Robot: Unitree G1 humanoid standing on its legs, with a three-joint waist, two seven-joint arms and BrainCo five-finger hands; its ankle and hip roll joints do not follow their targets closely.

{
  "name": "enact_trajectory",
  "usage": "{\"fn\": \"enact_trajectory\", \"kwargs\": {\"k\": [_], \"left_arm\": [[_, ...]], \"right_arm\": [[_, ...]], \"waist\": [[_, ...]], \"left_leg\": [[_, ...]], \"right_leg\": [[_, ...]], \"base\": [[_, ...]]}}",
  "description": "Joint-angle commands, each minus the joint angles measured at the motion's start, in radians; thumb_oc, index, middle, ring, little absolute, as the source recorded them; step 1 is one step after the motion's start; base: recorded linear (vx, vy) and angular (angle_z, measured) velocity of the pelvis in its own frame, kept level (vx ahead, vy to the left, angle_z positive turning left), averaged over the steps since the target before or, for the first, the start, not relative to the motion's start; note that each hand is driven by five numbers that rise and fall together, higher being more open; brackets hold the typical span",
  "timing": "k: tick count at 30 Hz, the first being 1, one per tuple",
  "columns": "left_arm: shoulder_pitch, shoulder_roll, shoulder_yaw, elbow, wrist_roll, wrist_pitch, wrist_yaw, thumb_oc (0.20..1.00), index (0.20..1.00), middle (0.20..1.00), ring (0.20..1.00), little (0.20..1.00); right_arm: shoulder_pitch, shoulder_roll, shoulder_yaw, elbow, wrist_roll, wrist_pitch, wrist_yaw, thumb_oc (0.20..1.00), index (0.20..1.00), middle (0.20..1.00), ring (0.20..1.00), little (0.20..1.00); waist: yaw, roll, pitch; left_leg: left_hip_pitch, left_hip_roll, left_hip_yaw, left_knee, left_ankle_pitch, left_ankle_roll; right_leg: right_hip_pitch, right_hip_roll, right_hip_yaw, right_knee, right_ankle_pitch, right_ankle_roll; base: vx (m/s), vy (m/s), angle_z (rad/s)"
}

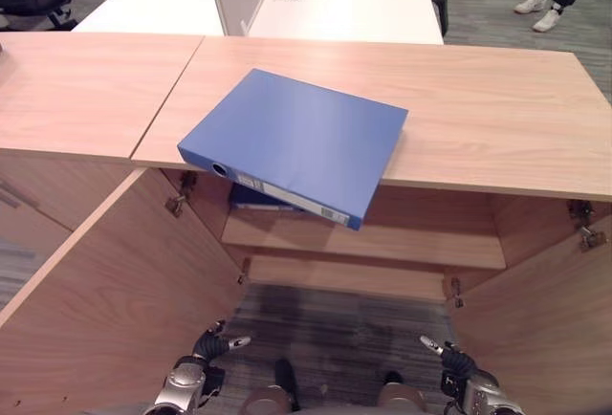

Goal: Put the empty folder in the office cabinet

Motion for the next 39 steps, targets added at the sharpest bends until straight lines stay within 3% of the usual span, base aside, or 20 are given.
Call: {"fn": "enact_trajectory", "kwargs": {"k": [1, 7, 18, 20, 23, 25, 27, 35, 39], "left_arm": [[-0.039, 0.021, 0.023, -0.016, 0.017, -0.022, 0.008, 1.0, 1.0, 1.0, 1.0, 1.0], [-0.031, 0.006, 0.02, -0.008, 0.02, -0.021, 0.004, 1.0, 1.0, 1.0, 1.0, 1.0], [-0.028, -0.017, 0.014, -0.015, 0.007, -0.023, 0.002, 1.0, 1.0, 1.0, 1.0, 1.0], [-0.035, -0.019, 0.01, -0.033, -0.006, -0.026, 0.002, 1.0, 1.0, 1.0, 1.0, 1.0], [-0.041, -0.018, 0.006, -0.052, -0.021, -0.028, 0.004, 1.0, 1.0, 1.0, 1.0, 1.0], [-0.047, -0.024, -0.002, -0.068, -0.023, -0.03, 0.006, 1.0, 1.0, 1.0, 1.0, 1.0], [-0.039, -0.028, -0.009, -0.089, -0.026, -0.028, -0.001, 1.0, 1.0, 1.0, 1.0, 1.0], [-0.012, 0.0, -0.008, -0.161, 0.002, -0.028, -0.015, 1.0, 1.0, 1.0, 1.0, 1.0], [-0.01, 0.029, 0.0, -0.217, 0.041, -0.033, -0.009, 1.0, 1.0, 1.0, 1.0, 1.0]], "right_arm": [[-0.005, -0.009, -0.002, -0.047, -0.012, -0.02, 0.007, 1.0, 1.0, 1.0, 1.0, 1.0], [0.014, -0.009, 0.003, -0.053, -0.012, -0.017, 0.011, 1.0, 1.0, 1.0, 1.0, 1.0], [0.047, -0.023, -0.005, -0.055, 0.014, -0.027, 0.013, 1.0, 1.0, 1.0, 1.0, 1.0], [0.042, -0.038, 0.0, -0.057, 0.007, -0.032, 0.013, 1.0, 1.0, 1.0, 1.0, 1.0], [0.032, -0.051, 0.009, -0.057, 0.004, -0.033, 0.012, 1.0, 1.0, 1.0, 1.0, 1.0], [0.023, -0.066, 0.016, -0.054, -0.006, -0.03, 0.011, 1.0, 1.0, 1.0, 1.0, 1.0], [0.025, -0.076, 0.007, -0.049, -0.01, -0.024, 0.019, 1.0, 1.0, 1.0, 1.0, 1.0], [0.039, -0.052, -0.024, -0.038, 0.011, -0.018, 0.025, 1.0, 1.0, 1.0, 1.0, 1.0], [0.045, -0.038, -0.015, -0.035, -0.012, -0.011, 0.026, 1.0, 1.0, 1.0, 1.0, 1.0]], "waist": [[0.022, 0.013, 0.001], [0.013, 0.022, -0.008], [-0.01, 0.043, 0.001], [-0.01, 0.039, 0.027], [-0.005, 0.032, 0.046], [-0.001, 0.018, 0.06], [-0.024, 0.022, 0.048], [-0.03, 0.036, 0.013], [-0.026, 0.039, 0.004]], "left_leg": [[0.0, 0.014, -0.016, 0.061, -0.08, -0.039], [0.013, 0.05, -0.02, 0.045, -0.046, -0.073], [0.01, 0.119, -0.046, 0.041, 0.025, -0.136], [-0.046, 0.14, -0.072, 0.12, 0.027, -0.152], [-0.09, 0.132, -0.122, 0.194, 0.005, -0.157], [-0.109, 0.085, -0.189, 0.263, -0.046, -0.152], [-0.072, 0.063, -0.179, 0.268, -0.104, -0.126], [0.019, 0.051, -0.132, 0.111, -0.097, -0.089], [0.066, 0.041, -0.118, 0.037, -0.08, -0.083]], "right_leg": [[0.044, 0.004, 0.006, 0.095, -0.059, 0.027], [0.115, 0.043, -0.004, -0.036, -0.126, 0.001], [0.193, 0.11, -0.016, -0.177, -0.145, -0.037], [0.193, 0.118, -0.014, -0.19, -0.146, -0.05], [0.184, 0.118, -0.013, -0.186, -0.144, -0.061], [0.163, 0.108, -0.01, -0.172, -0.136, -0.073], [0.132, 0.108, -0.016, -0.137, -0.142, -0.079], [0.075, 0.11, -0.009, -0.028, -0.148, -0.06], [0.077, 0.112, -0.001, -0.041, -0.144, -0.047]], "base": [[0.01, -0.094, -0.09], [-0.02, -0.138, -0.08], [-0.06, -0.138, 0.04], [-0.17, -0.143, 0.12], [-0.16, -0.089, 0.13], [-0.18, -0.074, 0.11], [-0.09, 0.032, 0.08], [0.01, 0.073, -0.01], [0.02, 0.063, -0.05]]}}
